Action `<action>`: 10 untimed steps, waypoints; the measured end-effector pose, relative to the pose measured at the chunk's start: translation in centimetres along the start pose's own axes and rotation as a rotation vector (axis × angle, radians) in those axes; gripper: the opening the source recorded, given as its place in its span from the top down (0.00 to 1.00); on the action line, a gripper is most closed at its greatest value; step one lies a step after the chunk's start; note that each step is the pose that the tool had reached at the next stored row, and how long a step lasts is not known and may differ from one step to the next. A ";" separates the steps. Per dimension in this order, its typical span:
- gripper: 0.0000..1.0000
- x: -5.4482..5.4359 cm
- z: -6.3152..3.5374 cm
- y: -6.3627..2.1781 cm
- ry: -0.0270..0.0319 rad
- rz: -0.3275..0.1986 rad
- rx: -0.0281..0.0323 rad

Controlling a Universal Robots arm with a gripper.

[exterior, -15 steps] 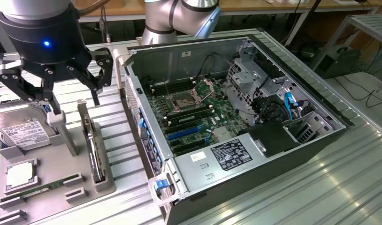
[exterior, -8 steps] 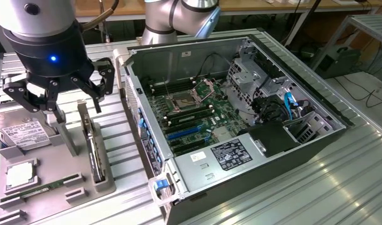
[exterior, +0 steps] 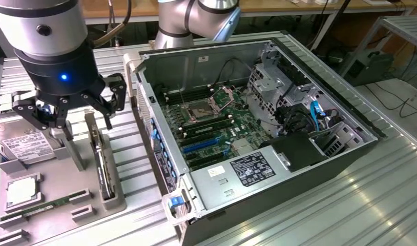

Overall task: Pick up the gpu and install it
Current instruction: 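Pick up the gpu and move the gpu toward the slot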

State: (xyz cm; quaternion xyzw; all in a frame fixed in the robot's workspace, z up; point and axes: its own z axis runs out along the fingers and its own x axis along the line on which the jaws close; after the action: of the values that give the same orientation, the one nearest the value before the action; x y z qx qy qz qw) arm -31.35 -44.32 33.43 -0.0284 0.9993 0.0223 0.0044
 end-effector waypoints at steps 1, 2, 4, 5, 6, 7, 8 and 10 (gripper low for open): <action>0.34 0.0 0.32 -0.01 0.0000 0.000 0.0002; 0.34 0.0 0.60 -0.02 0.0000 0.000 0.0003; 0.34 0.0 1.06 -0.04 0.0000 0.000 0.0004; 0.34 0.0 1.23 -0.04 0.0001 0.000 0.0005; 0.34 0.0 1.43 -0.05 0.0000 0.000 0.0005; 0.34 0.0 1.61 -0.06 0.0000 0.000 0.0004; 0.34 0.0 1.85 -0.07 0.0001 0.000 0.0005; 0.34 0.0 2.36 -0.10 0.0000 0.000 0.0005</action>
State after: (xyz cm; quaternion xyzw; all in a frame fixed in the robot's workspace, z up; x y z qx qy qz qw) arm -31.36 -44.31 31.07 -0.0283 0.9993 0.0221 0.0044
